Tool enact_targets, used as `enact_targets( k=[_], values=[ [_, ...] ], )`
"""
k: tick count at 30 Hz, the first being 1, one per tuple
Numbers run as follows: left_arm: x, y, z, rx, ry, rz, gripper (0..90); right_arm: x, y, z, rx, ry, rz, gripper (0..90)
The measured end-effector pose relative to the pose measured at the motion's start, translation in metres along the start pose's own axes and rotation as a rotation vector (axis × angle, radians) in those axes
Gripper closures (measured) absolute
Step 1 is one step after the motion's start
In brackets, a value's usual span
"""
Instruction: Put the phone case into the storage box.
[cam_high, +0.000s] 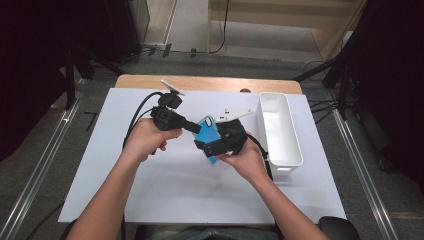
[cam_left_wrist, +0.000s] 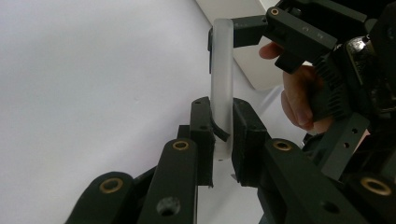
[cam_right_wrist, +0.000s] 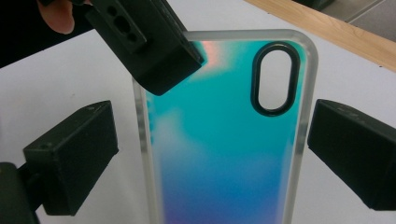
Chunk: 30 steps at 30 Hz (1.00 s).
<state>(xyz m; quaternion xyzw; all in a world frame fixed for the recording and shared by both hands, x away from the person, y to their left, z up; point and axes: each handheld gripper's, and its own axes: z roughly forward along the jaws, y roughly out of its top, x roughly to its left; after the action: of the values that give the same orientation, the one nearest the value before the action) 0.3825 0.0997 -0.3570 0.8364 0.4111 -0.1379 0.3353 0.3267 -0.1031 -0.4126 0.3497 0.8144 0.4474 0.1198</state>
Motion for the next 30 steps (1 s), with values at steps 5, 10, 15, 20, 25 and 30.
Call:
enact_targets(
  k=[5, 10, 15, 20, 25, 30],
  values=[
    [-0.0003, 0.0001, 0.0006, -0.003, -0.004, 0.003, 80.0, -0.0012, -0.0006, 0.0019, 0.003, -0.001, 0.009, 0.5],
    [-0.0005, -0.0001, 0.0013, 0.0, -0.01, 0.0, 79.9, 0.0005, -0.0006, 0.0051, 0.007, -0.002, 0.004, 0.5],
    [-0.0001, -0.0003, 0.001, -0.006, -0.024, -0.01, 79.9, 0.002, -0.0007, 0.0084, 0.017, -0.009, 0.004, 0.8],
    [-0.0011, -0.0004, 0.0013, -0.009, -0.026, -0.011, 79.9, -0.0004, -0.0022, 0.0084, 0.011, -0.009, 0.005, 12.0],
    [-0.0015, -0.0004, 0.0027, -0.01, -0.03, -0.015, 79.8, -0.0005, -0.0029, 0.0077, 0.018, -0.02, -0.003, 14.5],
    [-0.0016, -0.0004, 0.0028, -0.011, -0.033, -0.009, 79.6, 0.0007, -0.0029, 0.0067, 0.016, -0.04, -0.023, 15.1]
  ],
)
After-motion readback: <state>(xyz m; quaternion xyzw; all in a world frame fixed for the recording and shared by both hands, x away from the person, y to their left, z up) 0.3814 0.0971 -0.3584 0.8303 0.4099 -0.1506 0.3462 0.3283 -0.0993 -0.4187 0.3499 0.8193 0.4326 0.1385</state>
